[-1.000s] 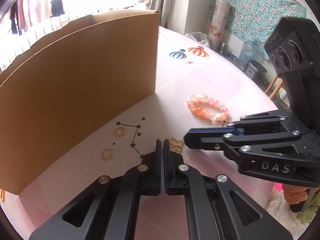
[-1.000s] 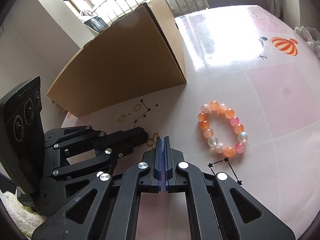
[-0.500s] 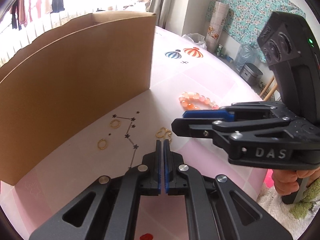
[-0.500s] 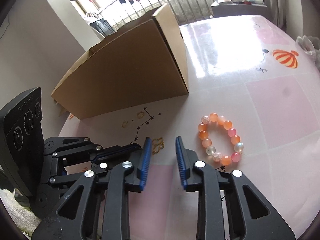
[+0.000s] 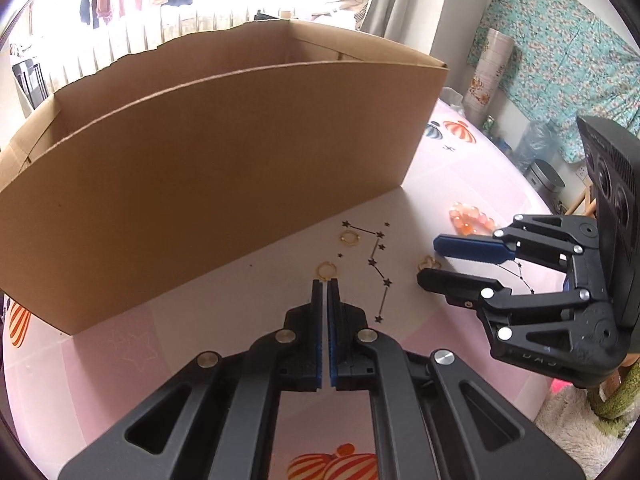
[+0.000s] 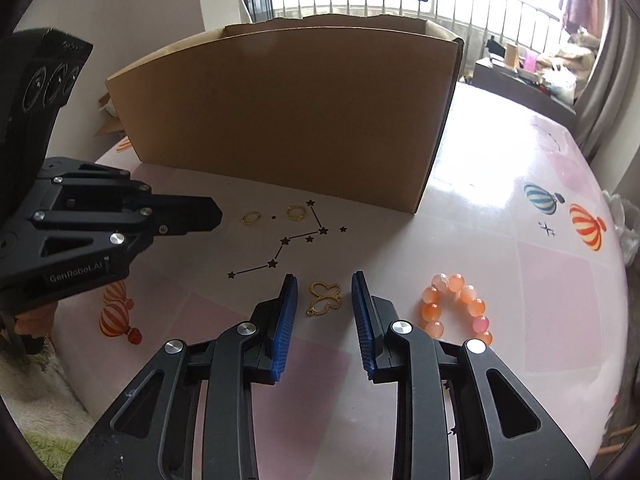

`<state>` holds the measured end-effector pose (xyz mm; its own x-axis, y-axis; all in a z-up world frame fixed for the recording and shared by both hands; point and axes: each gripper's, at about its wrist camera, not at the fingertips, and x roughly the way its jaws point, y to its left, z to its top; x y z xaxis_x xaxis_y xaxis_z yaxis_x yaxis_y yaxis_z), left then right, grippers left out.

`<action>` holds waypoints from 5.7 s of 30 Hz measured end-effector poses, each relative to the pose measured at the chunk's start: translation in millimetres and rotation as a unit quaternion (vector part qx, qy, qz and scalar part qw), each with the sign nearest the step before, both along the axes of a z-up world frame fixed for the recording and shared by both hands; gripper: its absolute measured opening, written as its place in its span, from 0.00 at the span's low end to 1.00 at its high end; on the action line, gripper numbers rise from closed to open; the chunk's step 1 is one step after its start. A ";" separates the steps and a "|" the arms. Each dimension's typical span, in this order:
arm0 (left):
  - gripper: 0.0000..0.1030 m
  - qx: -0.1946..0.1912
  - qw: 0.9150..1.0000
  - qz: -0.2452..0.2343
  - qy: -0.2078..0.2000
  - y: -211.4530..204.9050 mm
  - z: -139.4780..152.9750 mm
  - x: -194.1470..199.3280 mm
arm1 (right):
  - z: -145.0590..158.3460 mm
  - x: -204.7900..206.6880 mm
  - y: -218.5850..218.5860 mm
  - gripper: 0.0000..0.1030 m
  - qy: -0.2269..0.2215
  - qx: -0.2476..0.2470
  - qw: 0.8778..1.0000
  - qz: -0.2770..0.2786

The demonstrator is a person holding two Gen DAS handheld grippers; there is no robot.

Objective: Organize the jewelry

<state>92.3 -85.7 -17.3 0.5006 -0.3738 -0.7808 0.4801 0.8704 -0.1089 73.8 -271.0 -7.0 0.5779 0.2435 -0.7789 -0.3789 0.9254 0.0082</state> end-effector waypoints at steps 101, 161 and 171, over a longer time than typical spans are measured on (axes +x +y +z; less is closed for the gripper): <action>0.10 0.016 0.999 0.021 -0.018 13.8 -14.1 2.9 | 10.1 24.9 -50.5 0.16 0.044 0.069 0.994 -0.066; 0.10 -0.031 0.998 0.023 -0.057 39.2 18.1 -15.6 | 37.3 4.2 -30.5 0.14 -0.015 0.026 0.999 -0.011; 0.11 -0.076 0.987 0.008 -0.140 62.6 96.7 -29.2 | 107.8 3.9 -31.2 0.14 -0.092 0.070 0.993 0.006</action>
<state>63.1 -23.1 79.4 0.6960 -0.4659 -0.5464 0.4963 0.8620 -0.1028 77.7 -302.3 100.9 0.7037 0.3505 -0.6180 -0.3972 0.9153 0.0667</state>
